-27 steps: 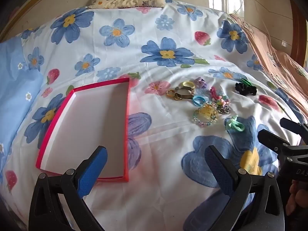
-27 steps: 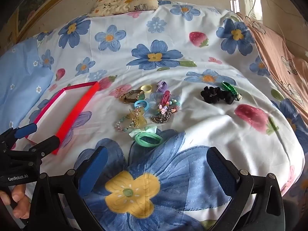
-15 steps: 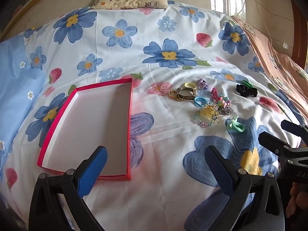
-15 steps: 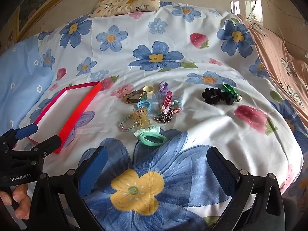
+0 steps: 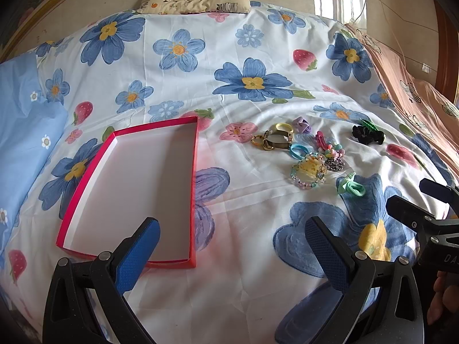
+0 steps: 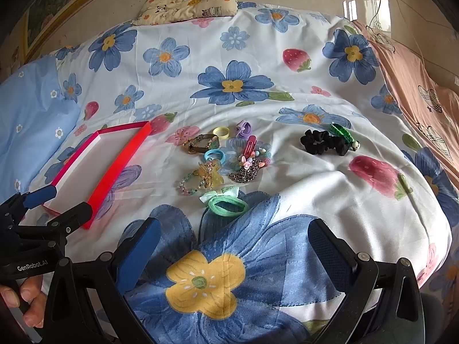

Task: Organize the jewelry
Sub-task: 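Move both tools toward the jewelry pile beside the red box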

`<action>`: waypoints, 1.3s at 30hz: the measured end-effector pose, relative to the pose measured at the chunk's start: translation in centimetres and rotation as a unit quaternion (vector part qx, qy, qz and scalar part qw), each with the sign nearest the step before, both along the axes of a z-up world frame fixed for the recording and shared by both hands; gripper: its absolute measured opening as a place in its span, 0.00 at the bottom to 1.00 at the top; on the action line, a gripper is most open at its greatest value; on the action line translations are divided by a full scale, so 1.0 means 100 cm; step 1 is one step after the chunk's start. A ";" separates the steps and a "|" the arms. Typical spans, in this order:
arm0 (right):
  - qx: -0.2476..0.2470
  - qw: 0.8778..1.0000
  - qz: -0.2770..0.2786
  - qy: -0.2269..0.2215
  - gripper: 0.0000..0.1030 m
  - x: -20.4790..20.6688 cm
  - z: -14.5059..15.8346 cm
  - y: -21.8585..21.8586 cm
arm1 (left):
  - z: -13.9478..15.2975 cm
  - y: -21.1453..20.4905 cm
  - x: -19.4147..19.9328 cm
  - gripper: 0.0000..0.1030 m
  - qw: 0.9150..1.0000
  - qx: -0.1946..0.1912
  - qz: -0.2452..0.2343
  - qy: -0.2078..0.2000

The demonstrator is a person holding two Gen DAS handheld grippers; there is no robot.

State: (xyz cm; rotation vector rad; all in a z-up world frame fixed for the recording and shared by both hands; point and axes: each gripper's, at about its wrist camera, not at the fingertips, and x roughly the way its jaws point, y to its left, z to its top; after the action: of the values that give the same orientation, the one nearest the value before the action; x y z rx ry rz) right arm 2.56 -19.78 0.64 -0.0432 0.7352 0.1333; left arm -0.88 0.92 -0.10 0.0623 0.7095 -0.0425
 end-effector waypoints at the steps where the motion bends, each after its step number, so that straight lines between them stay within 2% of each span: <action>1: 0.000 1.000 -0.001 0.001 1.00 -0.001 0.000 0.002 | 0.000 0.000 -0.001 0.99 1.000 0.000 0.000 0.000; 39: 0.014 1.000 0.009 0.002 1.00 0.002 0.006 0.008 | 0.000 0.000 0.004 0.99 1.000 0.005 0.001 0.000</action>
State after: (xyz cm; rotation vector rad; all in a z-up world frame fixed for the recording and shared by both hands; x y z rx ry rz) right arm 2.77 -19.00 1.27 -0.0235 0.7369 0.1609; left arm -0.44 0.93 -0.10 0.0708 0.7088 -0.0372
